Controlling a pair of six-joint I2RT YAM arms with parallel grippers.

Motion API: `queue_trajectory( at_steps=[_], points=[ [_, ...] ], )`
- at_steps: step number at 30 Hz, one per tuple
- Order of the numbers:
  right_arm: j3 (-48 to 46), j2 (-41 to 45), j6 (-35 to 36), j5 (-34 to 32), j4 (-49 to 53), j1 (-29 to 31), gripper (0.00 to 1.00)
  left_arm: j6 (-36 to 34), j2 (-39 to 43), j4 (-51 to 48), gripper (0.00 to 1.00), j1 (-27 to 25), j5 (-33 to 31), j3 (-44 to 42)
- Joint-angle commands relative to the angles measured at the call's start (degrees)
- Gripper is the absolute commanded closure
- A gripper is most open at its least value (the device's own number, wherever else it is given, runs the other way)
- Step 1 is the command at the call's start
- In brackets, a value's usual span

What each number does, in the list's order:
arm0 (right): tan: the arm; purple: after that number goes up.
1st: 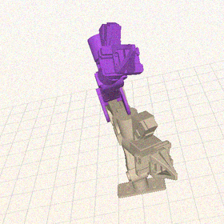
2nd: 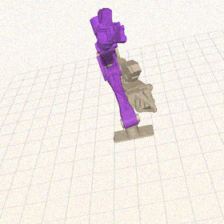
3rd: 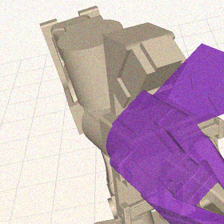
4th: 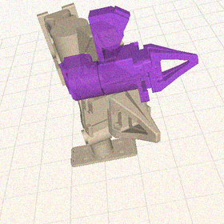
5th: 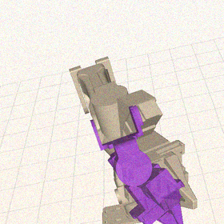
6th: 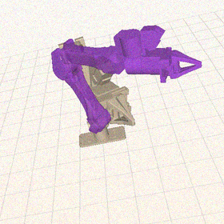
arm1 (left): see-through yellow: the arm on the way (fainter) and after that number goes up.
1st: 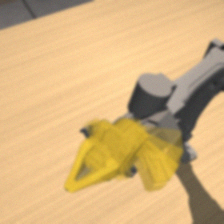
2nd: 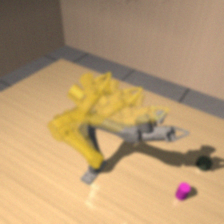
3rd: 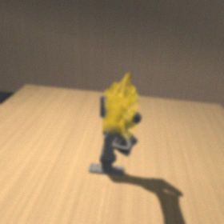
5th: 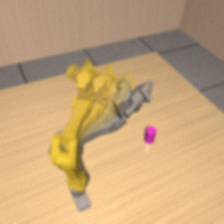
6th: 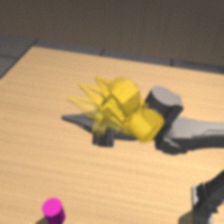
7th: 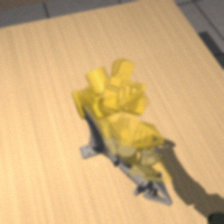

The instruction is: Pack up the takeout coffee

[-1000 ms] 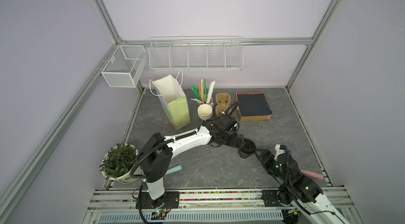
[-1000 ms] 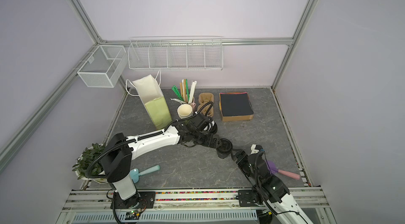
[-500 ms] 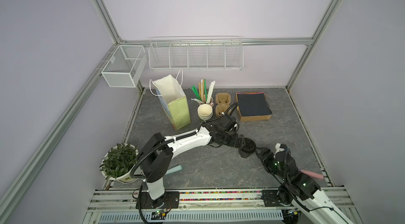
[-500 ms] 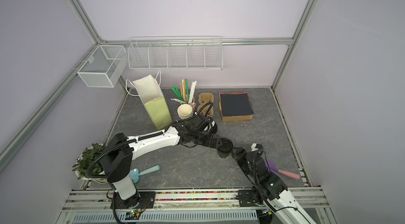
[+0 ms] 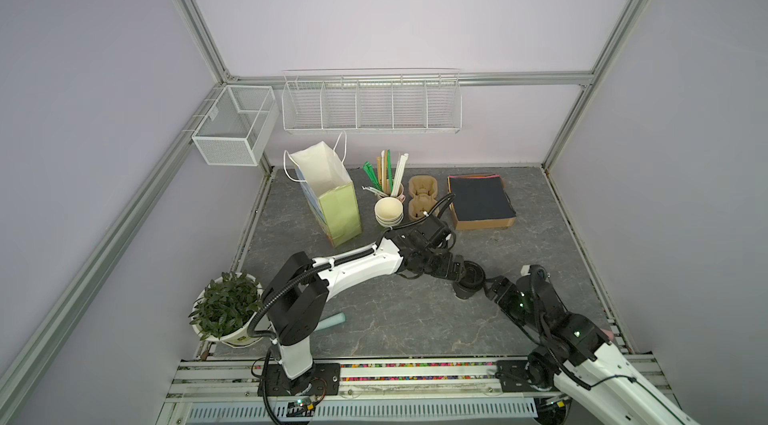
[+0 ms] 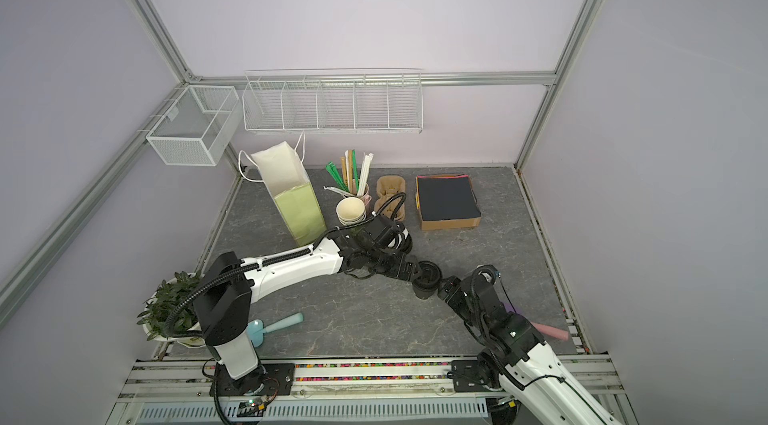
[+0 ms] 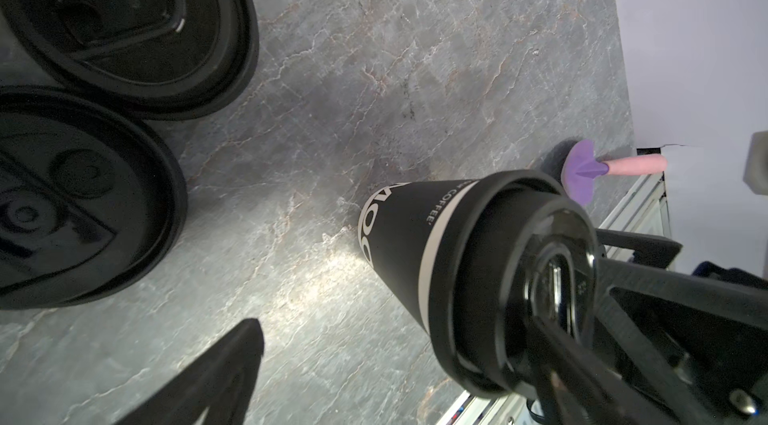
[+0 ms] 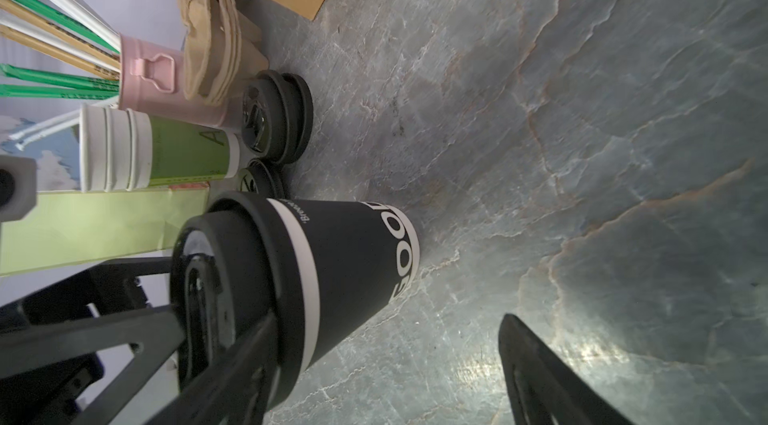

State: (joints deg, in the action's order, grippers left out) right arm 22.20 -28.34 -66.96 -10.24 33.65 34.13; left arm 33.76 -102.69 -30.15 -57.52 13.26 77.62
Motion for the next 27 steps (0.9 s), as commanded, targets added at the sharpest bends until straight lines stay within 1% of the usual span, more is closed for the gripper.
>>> queue_trajectory(
  at_steps=[1, 8, 12, 15, 18, 23, 24, 27],
  points=[
    [3.94, -3.17, 4.64, 2.28, -0.71, 0.28, 0.14, -1.44, -1.93, -3.5, 0.0, -0.58, -0.66, 3.69],
    [14.48, -7.91, 10.44, -1.12, 6.9, 0.32, 0.15, -2.12, -2.64, -3.84, 0.0, -0.49, 0.53, 8.82],
    [20.11, -12.29, 14.88, -1.45, 10.05, 0.24, 0.17, -2.08, -0.43, -2.81, 0.0, -0.17, -0.86, 7.6],
    [23.61, -15.91, 18.78, 0.49, 10.21, 0.29, 0.26, -0.66, 2.99, 0.3, 0.0, 0.93, -1.58, 2.76],
    [26.43, -19.27, 22.16, 2.96, 9.36, 0.27, 0.35, 0.33, 4.73, 1.79, 0.0, 1.92, -1.51, -1.87],
    [27.76, -23.5, 24.22, 7.1, 6.33, 0.31, 0.54, 2.77, 7.13, 5.9, 0.0, 3.32, -1.74, -9.02],
    [27.79, -24.22, 24.37, 7.77, 5.6, 0.3, 0.57, 3.18, 7.52, 6.92, 0.0, 3.54, -1.59, -10.12],
    [27.81, -26.19, 24.76, 8.78, 4.48, 0.28, 0.61, 3.8, 7.86, 8.3, 0.01, 3.64, -1.46, -11.5]
  ],
)
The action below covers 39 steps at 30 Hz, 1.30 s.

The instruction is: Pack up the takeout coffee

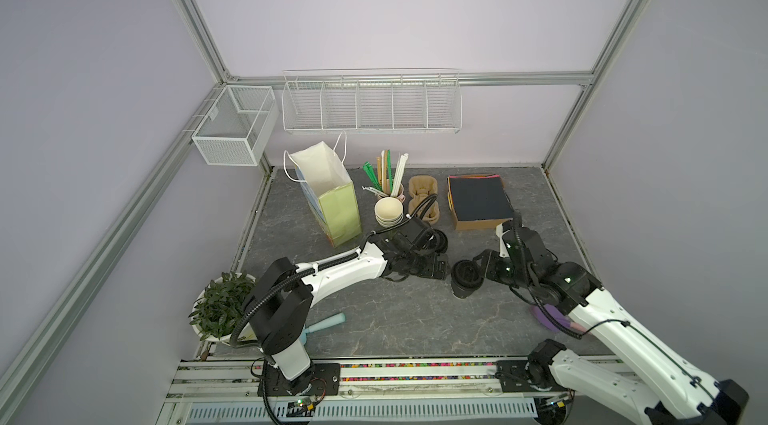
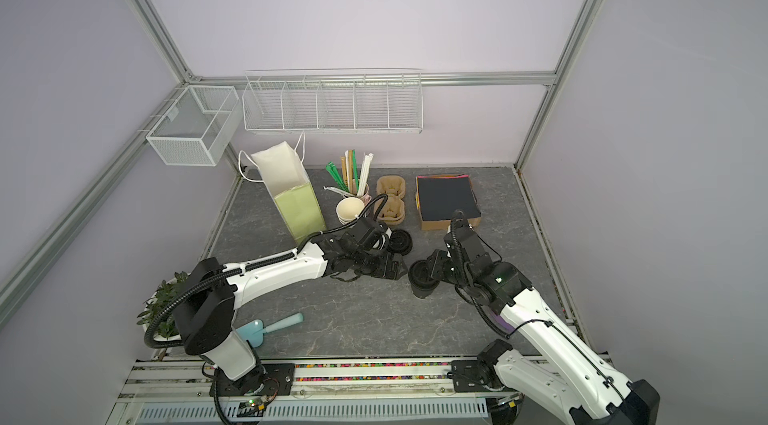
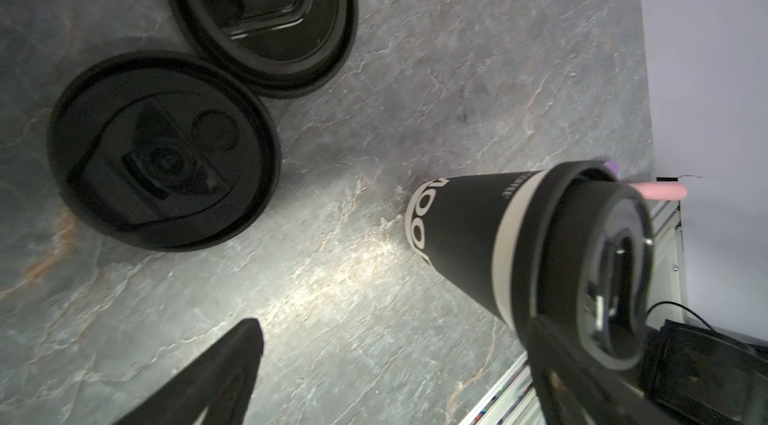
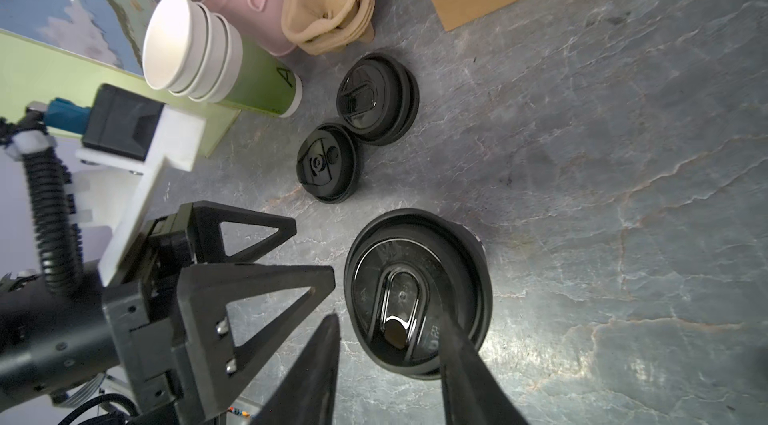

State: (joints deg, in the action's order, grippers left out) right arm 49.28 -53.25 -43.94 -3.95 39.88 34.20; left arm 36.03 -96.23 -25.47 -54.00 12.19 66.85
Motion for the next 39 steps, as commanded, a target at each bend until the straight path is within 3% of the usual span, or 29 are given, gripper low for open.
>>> queue_trajectory(
  at_steps=[1, 15, 31, 39],
  points=[
    [0.54, -1.67, 2.04, 2.97, -2.39, 0.25, 0.61, 1.57, 1.34, 3.92, 0.01, 0.11, -0.22, -1.0],
    [-4.34, -0.03, 1.54, 2.07, -4.17, 0.17, 0.7, 3.34, 1.51, 8.0, 0.01, 0.74, 0.76, -2.17],
    [-9.79, 1.75, -1.14, 0.7, -5.79, -0.28, 0.9, 3.44, -1.64, 8.3, 0.04, 0.74, 1.47, -2.01],
    [-10.45, 1.73, -1.6, -0.07, -5.59, -0.37, 0.94, 3.77, -2.21, 9.36, 0.06, 0.74, 1.7, -3.45]
  ],
)
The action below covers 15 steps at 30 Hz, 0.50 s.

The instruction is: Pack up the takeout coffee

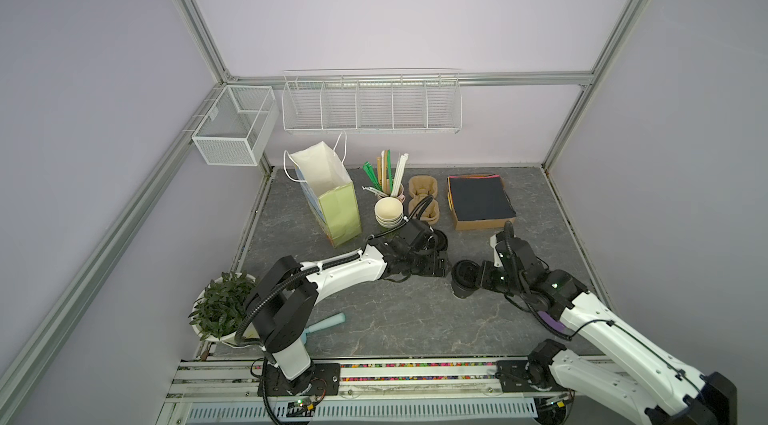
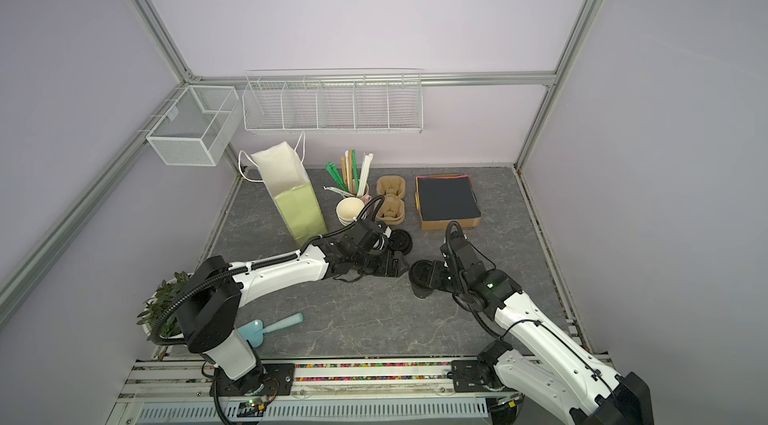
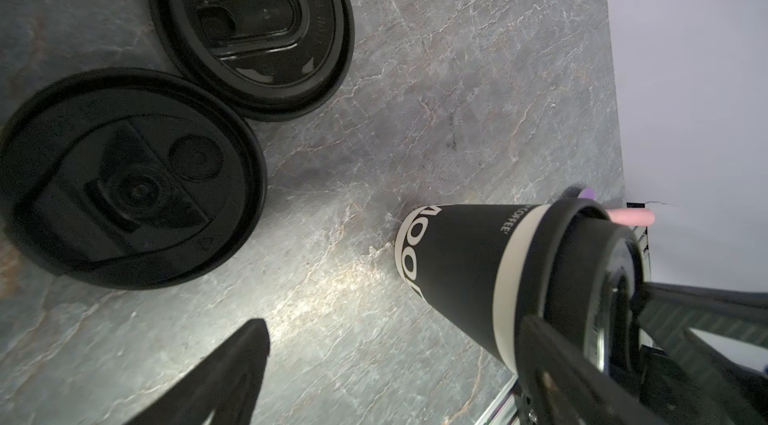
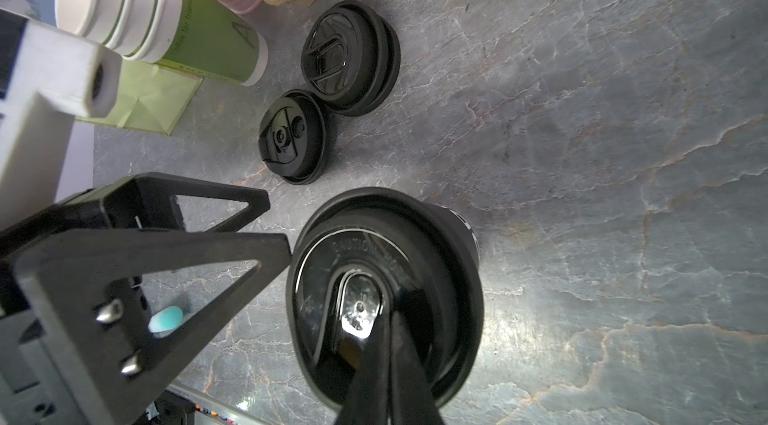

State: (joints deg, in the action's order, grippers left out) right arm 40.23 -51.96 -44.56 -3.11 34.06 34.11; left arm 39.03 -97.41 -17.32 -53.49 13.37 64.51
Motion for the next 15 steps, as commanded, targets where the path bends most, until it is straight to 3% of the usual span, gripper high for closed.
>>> queue_trajectory(
  at_steps=[1, 15],
  points=[
    [-1.38, 0.46, -1.06, -0.99, 0.37, -0.28, 0.94, 0.79, -1.03, 1.39, 0.06, 0.23, 0.68, -1.31],
    [-0.88, 1.4, -1.21, -0.41, 0.77, -0.32, 0.94, 4.61, 4.35, 7.26, 0.05, 0.23, -0.58, -4.59]
  ],
)
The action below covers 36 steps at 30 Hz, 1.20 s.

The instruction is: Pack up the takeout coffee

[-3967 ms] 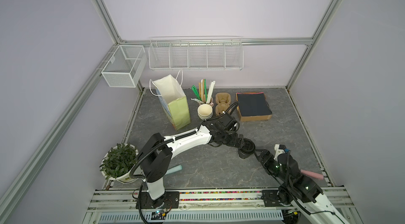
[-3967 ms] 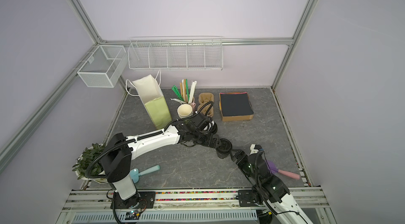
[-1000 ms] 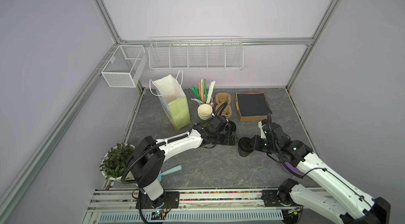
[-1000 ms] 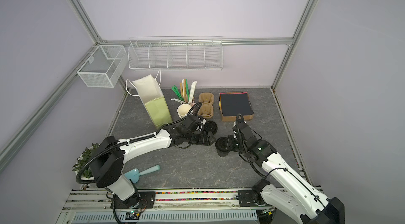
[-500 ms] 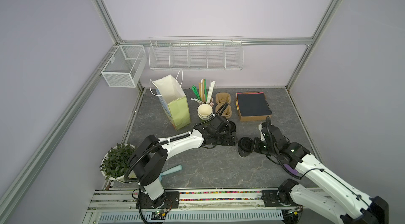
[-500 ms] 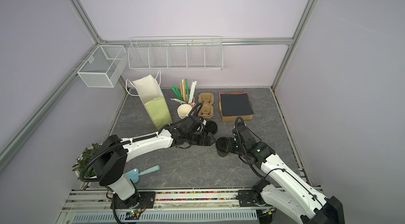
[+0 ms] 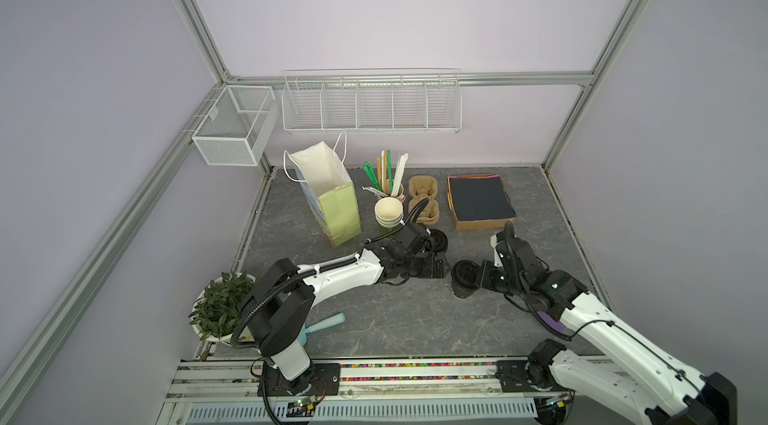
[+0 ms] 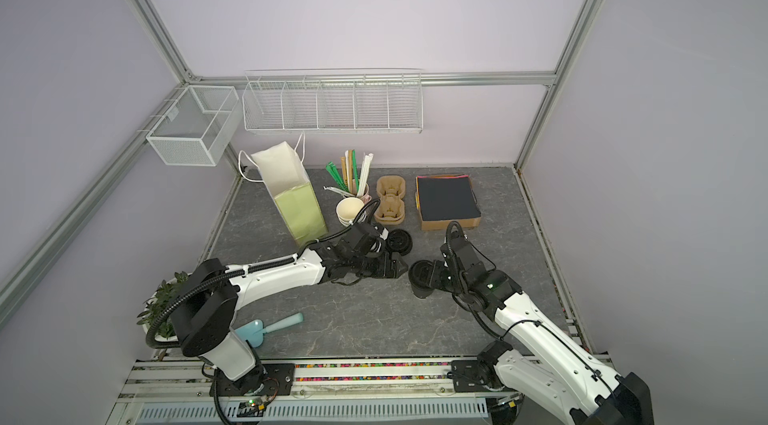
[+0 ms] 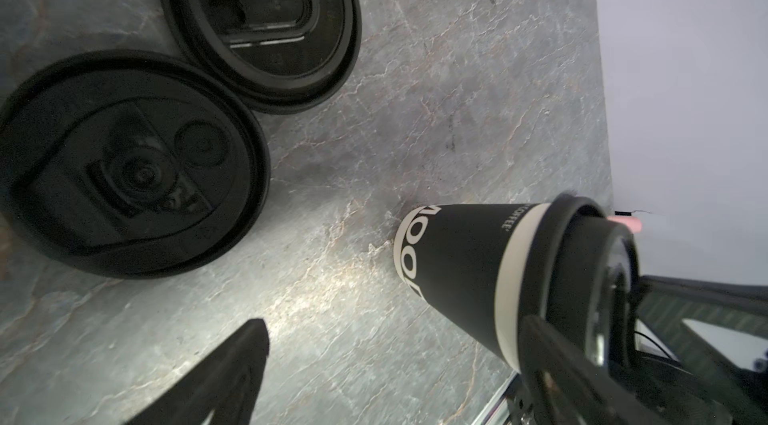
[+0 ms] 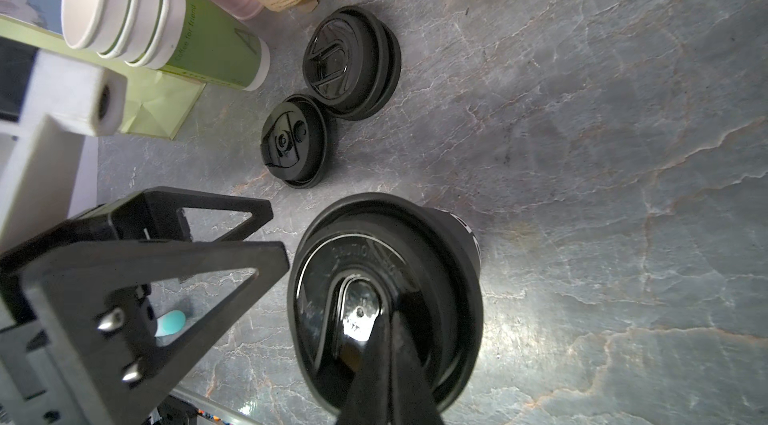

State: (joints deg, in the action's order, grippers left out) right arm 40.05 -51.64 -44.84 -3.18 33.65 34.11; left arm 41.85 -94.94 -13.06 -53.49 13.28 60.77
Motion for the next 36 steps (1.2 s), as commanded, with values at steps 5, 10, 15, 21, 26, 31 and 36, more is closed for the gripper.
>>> queue_trajectory(
  at_steps=[5, 10, 15, 21, 26, 31, 36],
  points=[
    [-0.89, 1.65, -0.39, -0.53, 0.93, -0.29, 0.94, 2.27, 2.96, 4.51, 0.05, 0.19, -0.75, -1.62],
    [-1.72, 0.89, -0.77, -0.01, 0.47, -0.27, 0.94, 2.61, 1.32, 4.96, 0.05, 0.1, 0.73, -1.52],
    [-2.08, 0.92, -0.82, -0.34, 0.45, -0.33, 0.94, 3.14, 0.51, 6.44, 0.07, 0.07, 2.01, -2.06],
    [-2.26, 0.54, -0.99, -0.49, 0.45, -0.34, 0.94, 3.17, -0.55, 6.51, 0.13, -0.11, 2.69, -2.54],
    [-2.43, 0.21, -1.05, -0.56, 0.45, -0.39, 0.94, 3.33, -1.39, 7.5, 0.19, -0.29, 3.41, -3.45],
    [-2.51, -0.14, -1.07, -0.34, 0.35, -0.44, 0.94, 3.59, -1.56, 8.21, 0.2, -0.47, 3.45, -4.23],
    [-2.68, -0.15, -1.13, -0.36, 0.51, -0.41, 0.94, 3.78, 1.3, 8.33, 0.17, -0.39, 1.05, -5.46]
  ],
)
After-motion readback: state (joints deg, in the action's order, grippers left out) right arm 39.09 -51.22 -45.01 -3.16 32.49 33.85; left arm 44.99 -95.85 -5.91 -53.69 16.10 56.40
